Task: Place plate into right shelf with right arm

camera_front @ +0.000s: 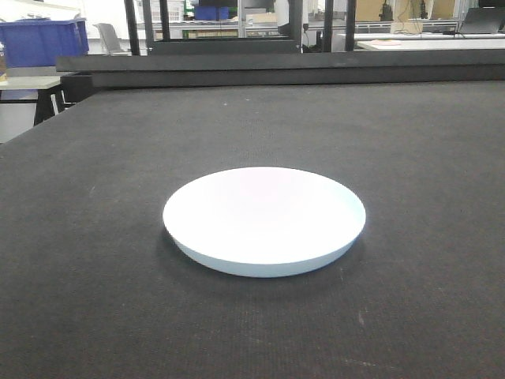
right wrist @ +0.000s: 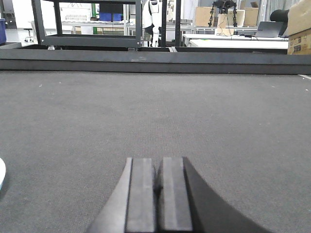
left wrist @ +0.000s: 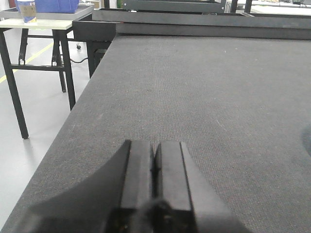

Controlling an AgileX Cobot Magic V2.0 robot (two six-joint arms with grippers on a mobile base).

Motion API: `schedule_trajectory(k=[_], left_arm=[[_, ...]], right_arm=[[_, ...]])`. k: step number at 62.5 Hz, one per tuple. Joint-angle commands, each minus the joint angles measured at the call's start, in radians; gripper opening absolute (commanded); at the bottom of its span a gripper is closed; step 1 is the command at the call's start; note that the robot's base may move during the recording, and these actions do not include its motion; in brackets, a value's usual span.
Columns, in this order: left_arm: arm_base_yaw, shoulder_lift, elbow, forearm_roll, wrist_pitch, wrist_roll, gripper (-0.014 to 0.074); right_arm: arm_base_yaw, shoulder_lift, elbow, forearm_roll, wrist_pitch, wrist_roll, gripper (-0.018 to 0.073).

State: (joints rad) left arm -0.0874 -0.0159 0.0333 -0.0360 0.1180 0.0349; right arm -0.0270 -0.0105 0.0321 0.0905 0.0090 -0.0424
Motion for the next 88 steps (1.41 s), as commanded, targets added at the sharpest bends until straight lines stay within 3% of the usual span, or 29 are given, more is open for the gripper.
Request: schedule_trajectory(k=[1, 29, 59, 73, 88], left_arm=[[-0.005, -0.007, 0.008, -0.006, -0.087, -0.003, -0.0047], [-0.005, -0.007, 0.008, -0.006, -0.087, -0.003, -0.0047], [-0.005, -0.007, 0.008, -0.006, -0.087, -0.003, -0.0047], [-0.005, -0.007, 0.008, -0.006, -0.087, -0.003, -0.0047], [-0.005, -0.007, 0.008, -0.006, -0.087, -0.003, -0.0047]], right_arm=[[-0.002, -0.013, -0.01, -0.012, -0.092, -0.003, 0.0055], [-0.002, -0.013, -0.01, -0.012, -0.096, -0.003, 0.0055], [-0.002, -0.013, -0.017, -0.007, -0.399, 0.002, 0.0055], [-0.002, -0.012, -0.179, -0.007, -0.226, 0.004, 0.0055], [-0.002, 0.096, -0.537, 0.037, 0.307, 0.003, 0.0055]])
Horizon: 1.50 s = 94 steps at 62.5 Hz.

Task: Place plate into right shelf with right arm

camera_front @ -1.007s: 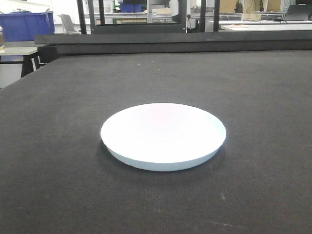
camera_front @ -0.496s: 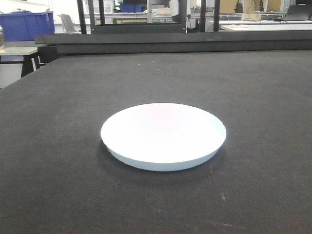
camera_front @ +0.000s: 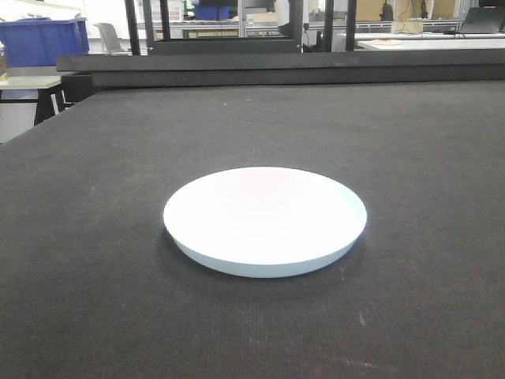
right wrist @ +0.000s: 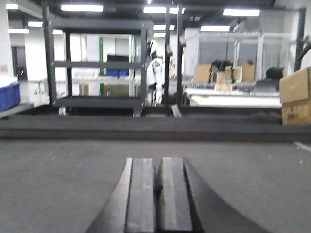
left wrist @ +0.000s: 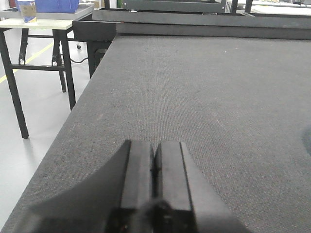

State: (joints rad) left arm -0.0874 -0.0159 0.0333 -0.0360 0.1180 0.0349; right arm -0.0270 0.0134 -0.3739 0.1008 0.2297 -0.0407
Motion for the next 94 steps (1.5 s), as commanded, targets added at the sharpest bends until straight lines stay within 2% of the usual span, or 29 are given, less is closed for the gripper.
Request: schedule_trajectory(k=[1, 7, 11, 25, 36, 42, 50, 60, 65, 73, 75, 79, 83, 89, 94], left_arm=[[-0.005, -0.007, 0.008, -0.006, -0.087, -0.003, -0.0047], [-0.005, -0.007, 0.008, -0.006, -0.087, -0.003, -0.0047], [-0.005, -0.007, 0.008, -0.006, -0.087, -0.003, -0.0047], [-0.005, -0.007, 0.008, -0.006, -0.087, -0.003, -0.0047], [-0.005, -0.007, 0.008, -0.006, -0.087, -0.003, -0.0047], [-0.005, -0.007, 0.008, -0.006, -0.087, -0.003, -0.0047], [-0.005, -0.007, 0.008, -0.006, -0.087, -0.003, -0.0047], [-0.005, -0.007, 0.008, -0.006, -0.087, -0.003, -0.0047], [-0.005, -0.007, 0.008, -0.006, -0.087, -0.003, -0.0047], [-0.005, -0.007, 0.008, -0.006, -0.087, -0.003, -0.0047], [-0.005, -0.007, 0.008, -0.006, -0.087, -0.003, -0.0047], [-0.005, -0.007, 0.008, -0.006, -0.087, -0.003, -0.0047], [-0.005, -0.007, 0.008, -0.006, -0.087, -0.003, -0.0047], [-0.005, -0.007, 0.008, -0.006, -0.087, -0.003, -0.0047], [-0.005, -0.007, 0.008, -0.006, -0.087, -0.003, -0.0047]], right_arm=[[-0.002, 0.095, -0.161, 0.038, 0.123, 0.001, 0.0055], [-0.002, 0.223, -0.294, 0.088, 0.273, -0.012, 0.0055], [-0.002, 0.326, -0.378, 0.136, 0.361, -0.061, 0.0055], [-0.002, 0.667, -0.585, 0.406, 0.556, -0.359, 0.0055], [0.002, 0.872, -0.677, 0.536, 0.646, -0.388, 0.0055], [0.049, 0.971, -0.705, 0.535, 0.644, -0.389, 0.0055], [0.168, 1.082, -0.714, 0.523, 0.608, -0.391, 0.0055], [0.328, 1.231, -0.714, 0.4, 0.514, -0.386, 0.0055], [0.363, 1.296, -0.714, 0.347, 0.46, -0.384, 0.0055], [0.376, 1.388, -0.715, 0.336, 0.432, -0.385, 0.0065], [0.376, 1.406, -0.715, 0.336, 0.432, -0.385, 0.0085], [0.376, 1.44, -0.717, 0.336, 0.434, -0.393, 0.018], [0.376, 1.471, -0.728, 0.336, 0.432, -0.395, 0.0341], [0.376, 1.514, -0.753, 0.336, 0.411, -0.395, 0.0638], [0.376, 1.546, -0.776, 0.335, 0.413, -0.397, 0.063]])
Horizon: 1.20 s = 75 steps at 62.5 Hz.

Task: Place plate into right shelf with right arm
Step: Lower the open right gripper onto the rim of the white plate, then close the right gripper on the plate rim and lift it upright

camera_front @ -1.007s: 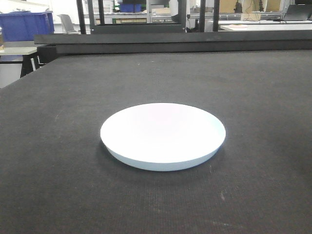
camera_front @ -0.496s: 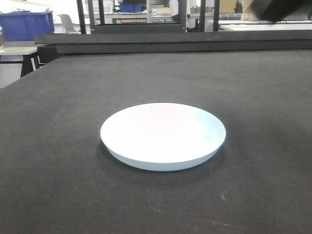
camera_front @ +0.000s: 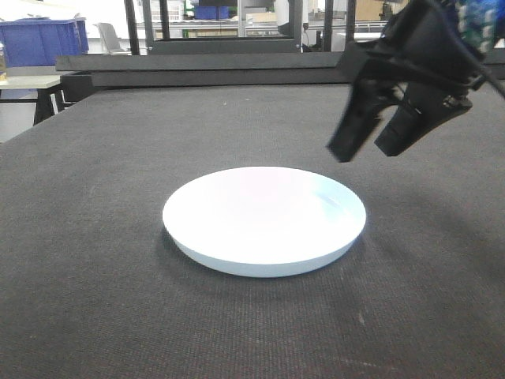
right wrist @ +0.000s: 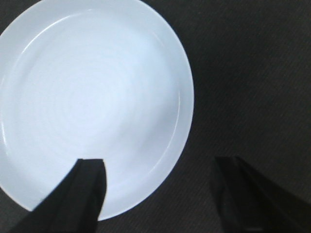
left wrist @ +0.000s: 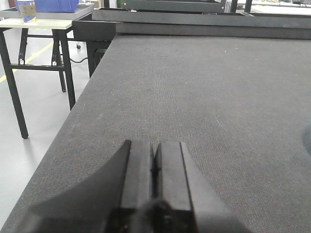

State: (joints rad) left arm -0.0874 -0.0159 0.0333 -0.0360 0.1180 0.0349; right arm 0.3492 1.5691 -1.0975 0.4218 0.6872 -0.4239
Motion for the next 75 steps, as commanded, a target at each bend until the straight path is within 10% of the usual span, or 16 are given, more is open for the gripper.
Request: schedule_trajectory(k=[1, 75], left_arm=[[-0.005, -0.007, 0.008, -0.006, -0.087, -0.003, -0.0047], [-0.005, -0.007, 0.008, -0.006, -0.087, -0.003, -0.0047]], right_arm=[[0.0, -0.002, -0.059, 0.014, -0.043, -0.014, 0.0631], [0.0, 0.186, -0.097, 0.014, -0.023, -0.015, 0.037]])
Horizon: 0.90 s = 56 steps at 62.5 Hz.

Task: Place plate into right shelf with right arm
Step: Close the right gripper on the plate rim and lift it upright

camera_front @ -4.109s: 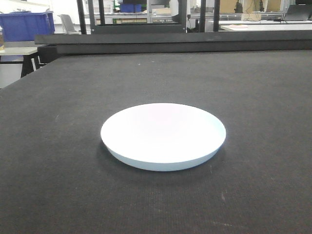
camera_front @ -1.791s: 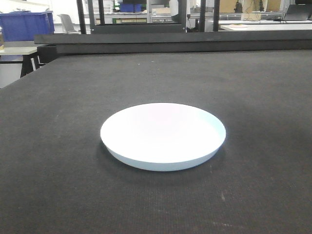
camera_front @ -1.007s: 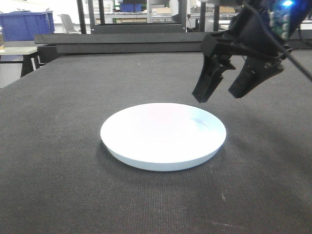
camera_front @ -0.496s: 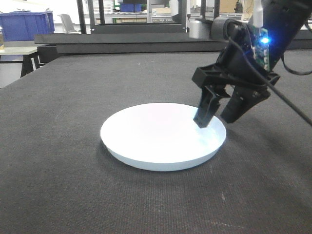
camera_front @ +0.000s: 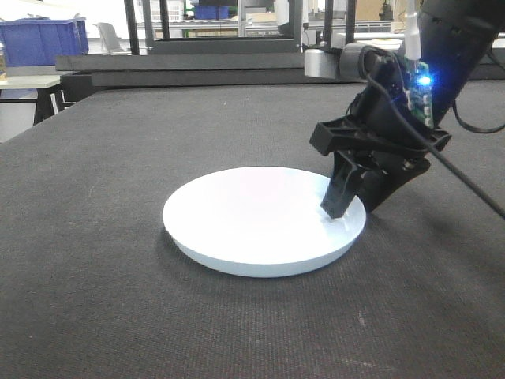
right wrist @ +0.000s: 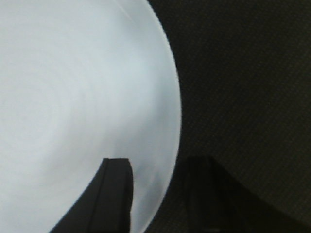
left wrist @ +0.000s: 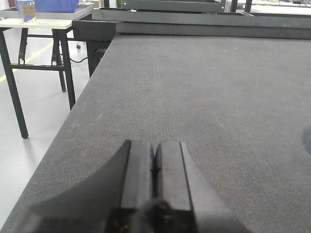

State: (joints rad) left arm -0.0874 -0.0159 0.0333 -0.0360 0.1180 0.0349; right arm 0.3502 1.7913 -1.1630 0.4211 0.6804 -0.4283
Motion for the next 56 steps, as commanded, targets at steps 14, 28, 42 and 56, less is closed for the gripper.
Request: schedule_trajectory(k=[14, 28, 42, 56], left_arm=[[-0.005, -0.007, 0.008, -0.006, -0.087, -0.003, -0.0047], [-0.005, -0.007, 0.008, -0.006, -0.087, -0.003, -0.0047], [-0.005, -0.007, 0.008, -0.006, -0.087, -0.003, -0.0047], [-0.005, -0.007, 0.008, -0.006, -0.087, -0.003, -0.0047]], right_arm=[[-0.001, -0.035, -0.031, 0.015, -0.017, -0.01, 0.014], [-0.009, -0.043, -0.04, 0.004, -0.03, -0.01, 0.0059], [-0.033, -0.152, -0.065, 0.003, -0.012, -0.006, 0.0059], [-0.076, -0.415, -0.054, 0.003, 0.051, 0.048, 0.0059]])
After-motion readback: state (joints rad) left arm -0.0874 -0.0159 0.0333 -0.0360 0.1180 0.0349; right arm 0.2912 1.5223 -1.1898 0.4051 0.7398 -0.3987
